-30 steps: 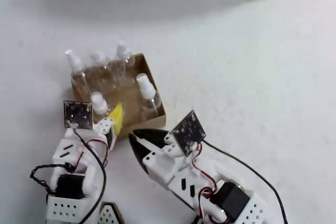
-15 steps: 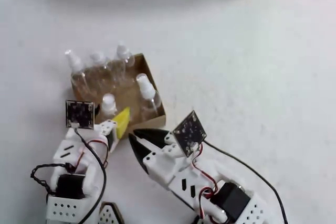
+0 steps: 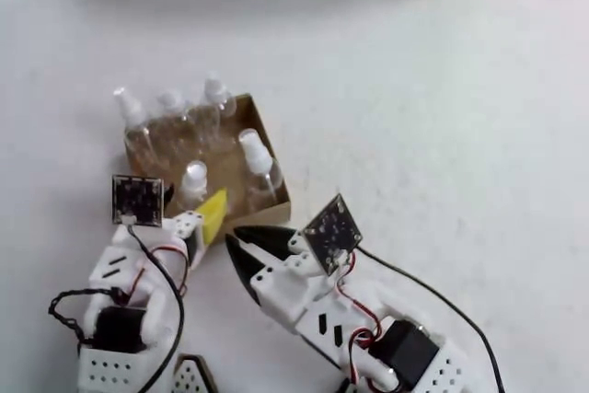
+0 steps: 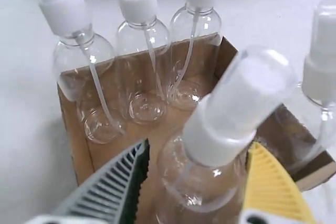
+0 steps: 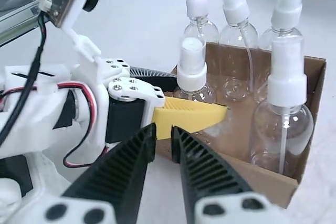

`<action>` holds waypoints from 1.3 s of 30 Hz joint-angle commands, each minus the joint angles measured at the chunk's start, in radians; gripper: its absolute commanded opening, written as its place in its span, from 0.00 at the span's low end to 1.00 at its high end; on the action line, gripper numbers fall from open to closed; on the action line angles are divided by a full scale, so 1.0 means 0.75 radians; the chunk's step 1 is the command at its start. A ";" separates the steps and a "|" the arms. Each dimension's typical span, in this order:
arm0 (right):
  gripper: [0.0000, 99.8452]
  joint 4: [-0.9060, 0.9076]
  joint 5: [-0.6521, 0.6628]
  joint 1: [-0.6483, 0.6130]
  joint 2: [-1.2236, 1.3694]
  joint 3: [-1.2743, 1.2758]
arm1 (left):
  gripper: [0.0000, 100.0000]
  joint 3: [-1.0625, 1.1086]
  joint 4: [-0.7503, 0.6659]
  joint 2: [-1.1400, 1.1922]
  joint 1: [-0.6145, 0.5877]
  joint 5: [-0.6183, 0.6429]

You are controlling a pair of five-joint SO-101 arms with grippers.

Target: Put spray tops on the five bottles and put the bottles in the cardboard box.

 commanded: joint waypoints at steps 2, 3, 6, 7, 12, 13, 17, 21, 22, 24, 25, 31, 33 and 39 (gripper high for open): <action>0.02 0.005 0.023 0.021 -0.013 -0.045 | 0.28 -0.250 0.237 -0.026 0.005 -0.016; 0.02 0.005 0.023 0.032 -0.013 -0.045 | 0.28 -0.282 0.288 -0.026 0.005 -0.025; 0.02 0.003 0.023 0.044 -0.013 -0.045 | 0.28 -0.368 0.466 -0.026 0.003 -0.113; 0.02 0.003 0.023 0.044 -0.013 -0.045 | 0.28 -0.395 0.524 -0.026 -0.005 -0.133; 0.02 0.005 0.023 0.056 -0.013 -0.045 | 0.28 -0.497 0.696 -0.026 -0.114 -0.155; 0.02 0.005 0.023 0.064 -0.013 -0.045 | 0.28 -0.507 0.712 -0.026 -0.142 -0.155; 0.02 0.007 0.023 0.136 -0.011 -0.045 | 0.28 -0.522 0.769 -0.026 -0.230 -0.160; 0.02 0.099 0.023 0.263 -0.013 -0.043 | 0.28 -0.522 0.827 -0.026 -0.306 -0.245; 0.02 0.130 0.023 0.300 -0.013 -0.043 | 0.28 -0.522 0.835 -0.026 -0.334 -0.266; 0.02 0.199 0.023 0.373 -0.013 -0.043 | 0.28 -0.516 0.833 -0.026 -0.394 -0.284; 0.02 0.234 0.023 0.412 -0.013 -0.043 | 0.28 -0.513 0.833 -0.026 -0.425 -0.288; 0.02 0.300 0.129 0.715 -0.013 -0.008 | 0.27 -0.495 0.835 -0.026 -0.533 -0.288; 0.02 0.300 0.211 0.793 -0.013 0.035 | 0.26 -0.454 0.827 -0.026 -0.541 -0.291; 0.02 0.300 0.266 0.915 -0.013 0.209 | 0.01 -0.426 0.794 -0.026 -0.533 -0.311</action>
